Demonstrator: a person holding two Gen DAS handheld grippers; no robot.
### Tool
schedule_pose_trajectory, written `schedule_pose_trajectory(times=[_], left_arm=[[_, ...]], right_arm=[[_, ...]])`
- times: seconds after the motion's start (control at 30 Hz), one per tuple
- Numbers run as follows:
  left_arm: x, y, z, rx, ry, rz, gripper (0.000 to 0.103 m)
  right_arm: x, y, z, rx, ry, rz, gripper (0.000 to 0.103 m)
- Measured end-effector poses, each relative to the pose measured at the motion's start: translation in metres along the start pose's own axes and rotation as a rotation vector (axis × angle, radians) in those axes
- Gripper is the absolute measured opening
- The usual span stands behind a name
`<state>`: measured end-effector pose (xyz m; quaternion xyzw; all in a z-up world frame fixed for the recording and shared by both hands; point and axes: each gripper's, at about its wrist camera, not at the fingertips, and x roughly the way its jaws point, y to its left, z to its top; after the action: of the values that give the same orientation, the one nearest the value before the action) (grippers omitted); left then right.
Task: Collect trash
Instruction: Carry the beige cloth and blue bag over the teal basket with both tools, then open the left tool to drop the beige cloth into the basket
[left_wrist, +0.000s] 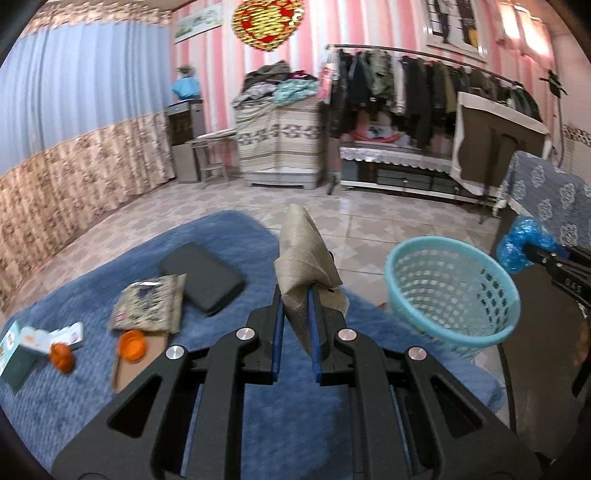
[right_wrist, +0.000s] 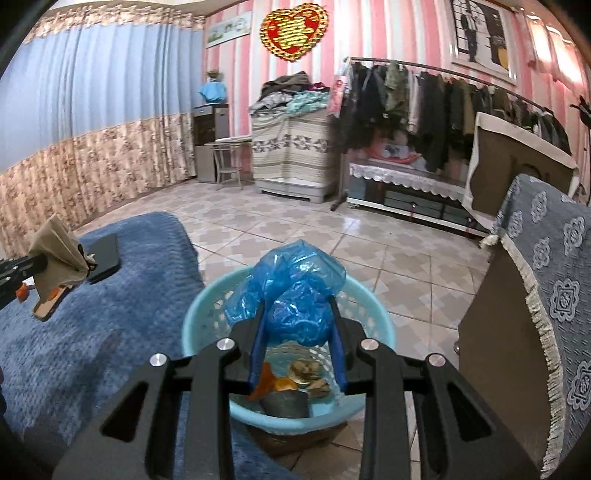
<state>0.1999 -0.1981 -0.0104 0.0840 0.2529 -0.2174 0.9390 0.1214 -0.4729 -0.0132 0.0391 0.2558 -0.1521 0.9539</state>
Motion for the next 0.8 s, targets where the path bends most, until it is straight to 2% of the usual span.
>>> schedule_pose_trajectory(times=[0.33, 0.57, 0.8], left_arm=[[0.036, -0.066, 0.019, 0.050, 0.015, -0.147, 0.011], [0.071, -0.112, 0.018, 0.122, 0.043, -0.202, 0.011], [0.094, -0.142, 0.010, 0.161, 0.083, -0.233, 0.012]], right_arm=[[0.008, -0.031, -0.003, 0.053, 0.005, -0.031, 0.030], [0.016, -0.043, -0.010, 0.077, 0.025, -0.051, 0.030], [0.024, -0.055, -0.020, 0.101, 0.047, -0.064, 0.030]])
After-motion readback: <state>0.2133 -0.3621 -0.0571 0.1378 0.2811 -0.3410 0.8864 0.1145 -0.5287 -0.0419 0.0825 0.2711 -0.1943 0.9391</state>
